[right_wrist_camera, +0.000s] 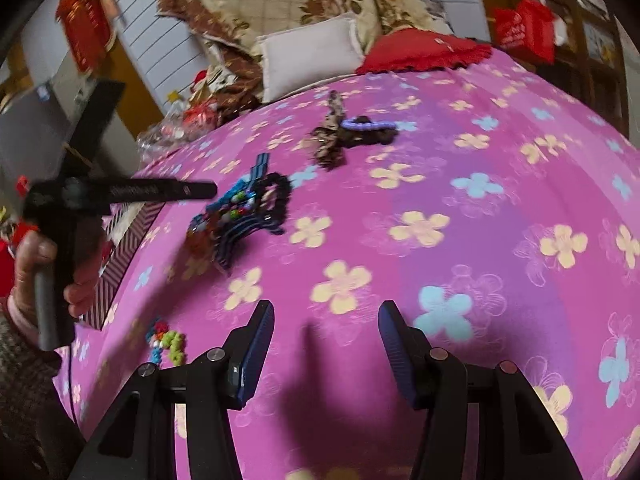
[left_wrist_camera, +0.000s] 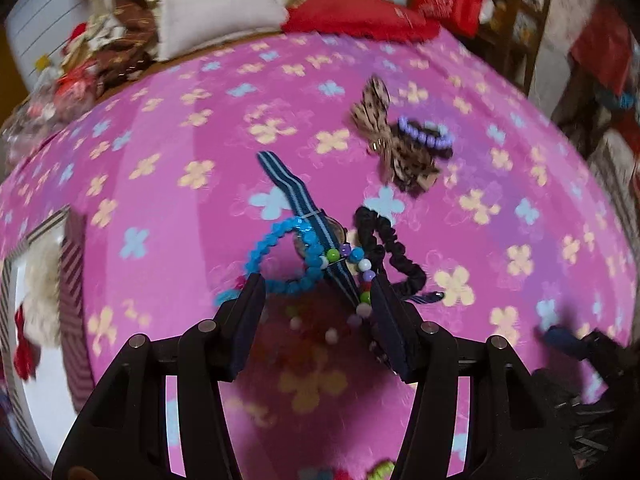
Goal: Organize jewelry
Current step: 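Move both tools back to the remaining jewelry on the bedspread, then grasp the blue bead bracelet with the left tool while the right tool grasps the green beaded bracelet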
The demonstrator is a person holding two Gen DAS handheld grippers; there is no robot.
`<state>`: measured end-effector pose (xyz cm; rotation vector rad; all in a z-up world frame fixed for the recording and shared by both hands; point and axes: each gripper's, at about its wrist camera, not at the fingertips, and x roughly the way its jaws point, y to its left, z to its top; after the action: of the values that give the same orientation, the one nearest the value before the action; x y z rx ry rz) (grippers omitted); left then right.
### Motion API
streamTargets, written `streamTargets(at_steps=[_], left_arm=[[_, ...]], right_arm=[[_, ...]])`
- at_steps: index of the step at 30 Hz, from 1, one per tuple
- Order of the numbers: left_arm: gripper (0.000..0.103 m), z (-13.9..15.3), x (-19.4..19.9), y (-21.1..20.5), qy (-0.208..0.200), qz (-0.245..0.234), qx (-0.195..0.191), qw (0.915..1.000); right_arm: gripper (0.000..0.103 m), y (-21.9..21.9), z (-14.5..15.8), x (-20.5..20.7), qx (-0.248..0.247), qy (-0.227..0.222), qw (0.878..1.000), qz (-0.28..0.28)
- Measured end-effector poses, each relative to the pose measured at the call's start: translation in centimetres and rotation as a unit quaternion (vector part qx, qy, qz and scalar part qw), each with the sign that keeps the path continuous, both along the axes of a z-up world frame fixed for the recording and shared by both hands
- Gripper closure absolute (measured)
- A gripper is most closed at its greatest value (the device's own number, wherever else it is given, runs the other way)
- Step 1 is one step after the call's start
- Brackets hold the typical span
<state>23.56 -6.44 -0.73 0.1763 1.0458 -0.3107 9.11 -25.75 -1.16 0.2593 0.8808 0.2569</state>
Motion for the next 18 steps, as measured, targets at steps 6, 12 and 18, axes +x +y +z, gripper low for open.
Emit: streamTargets(at_steps=[6, 12, 18], left_arm=[[0.096, -2.3, 1.7, -0.5, 0.026, -0.004, 0.013, 0.9996], [0.096, 0.8, 0.2, 1.7, 0.008, 0.023, -0.068, 0.9974], [0.096, 4.7, -4.6, 5.1, -0.012, 0.040, -0.134, 0.9901]], right_arm=[[0.051, -1.5, -0.7, 0.5, 0.022, 0.010, 1.000, -0.012], [0.051, -1.3, -1.1, 0.5, 0.007, 0.010, 1.000, -0.012], [0.051, -0.6, -0.8, 0.0, -0.022, -0.003, 1.000, -0.012]])
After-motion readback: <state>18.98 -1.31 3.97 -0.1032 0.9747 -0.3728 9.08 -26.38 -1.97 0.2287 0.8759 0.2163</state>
